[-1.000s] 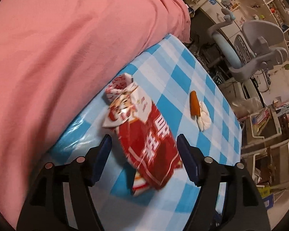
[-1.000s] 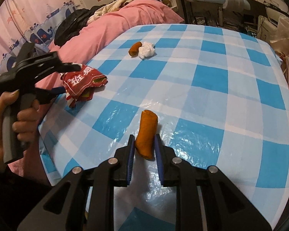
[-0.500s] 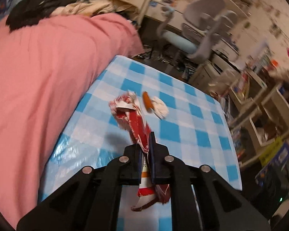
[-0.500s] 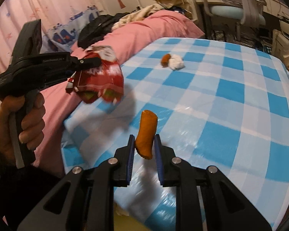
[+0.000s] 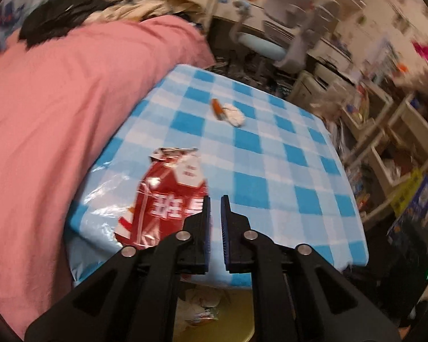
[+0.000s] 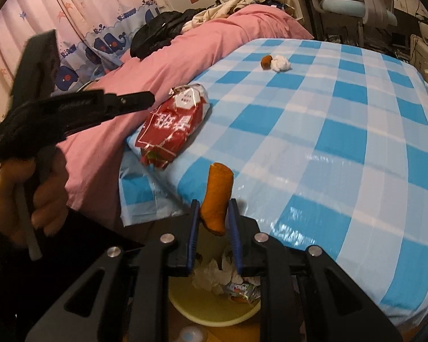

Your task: Collect trash

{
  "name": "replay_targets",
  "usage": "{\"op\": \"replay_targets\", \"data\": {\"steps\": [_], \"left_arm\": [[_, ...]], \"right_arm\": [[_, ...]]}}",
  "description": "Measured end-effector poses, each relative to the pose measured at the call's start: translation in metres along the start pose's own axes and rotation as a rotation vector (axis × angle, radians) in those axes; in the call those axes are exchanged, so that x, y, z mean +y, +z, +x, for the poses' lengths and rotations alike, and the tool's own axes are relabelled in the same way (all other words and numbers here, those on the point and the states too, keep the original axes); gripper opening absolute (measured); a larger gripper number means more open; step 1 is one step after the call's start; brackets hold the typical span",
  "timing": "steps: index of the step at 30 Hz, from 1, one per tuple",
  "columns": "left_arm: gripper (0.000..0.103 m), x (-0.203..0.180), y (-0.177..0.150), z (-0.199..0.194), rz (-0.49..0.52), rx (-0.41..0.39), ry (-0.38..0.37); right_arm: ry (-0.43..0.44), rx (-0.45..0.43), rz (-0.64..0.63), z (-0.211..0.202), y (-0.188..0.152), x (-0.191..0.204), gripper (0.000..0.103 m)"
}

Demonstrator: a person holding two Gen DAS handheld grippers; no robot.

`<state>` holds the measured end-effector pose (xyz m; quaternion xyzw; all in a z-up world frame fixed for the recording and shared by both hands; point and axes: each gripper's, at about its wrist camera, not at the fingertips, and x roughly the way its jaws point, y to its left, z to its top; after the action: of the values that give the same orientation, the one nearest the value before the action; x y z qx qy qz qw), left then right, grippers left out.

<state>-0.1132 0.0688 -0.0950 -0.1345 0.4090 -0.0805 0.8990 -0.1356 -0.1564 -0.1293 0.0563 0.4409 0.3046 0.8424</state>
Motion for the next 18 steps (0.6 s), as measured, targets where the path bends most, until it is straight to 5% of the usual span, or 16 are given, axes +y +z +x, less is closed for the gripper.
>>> {"op": "replay_targets", "data": {"steps": [2, 5, 6, 10, 18], "left_arm": [[0.014, 0.016, 0.003, 0.004, -0.06, 0.013, -0.005], [0.055, 0.025, 0.008, 0.017, -0.074, 0.045, 0.019], [0.06, 0.025, 0.009, 0.023, -0.063, 0.054, 0.036], [0.066, 0.024, 0.013, 0.051, -0.021, 0.115, 0.136], [0.073, 0.008, 0.013, 0.09, 0.059, 0.175, 0.166]], "right_arm": [[0.001, 0.0, 0.002, -0.001, -0.003, 0.002, 0.021], [0.003, 0.009, 0.007, 0.001, -0.007, 0.002, 0.021], [0.003, 0.015, 0.007, 0.002, -0.009, 0.001, 0.021], [0.012, 0.024, 0.01, 0.006, -0.009, 0.0, 0.021], [0.022, 0.033, 0.025, 0.01, -0.008, -0.004, 0.021]]}}
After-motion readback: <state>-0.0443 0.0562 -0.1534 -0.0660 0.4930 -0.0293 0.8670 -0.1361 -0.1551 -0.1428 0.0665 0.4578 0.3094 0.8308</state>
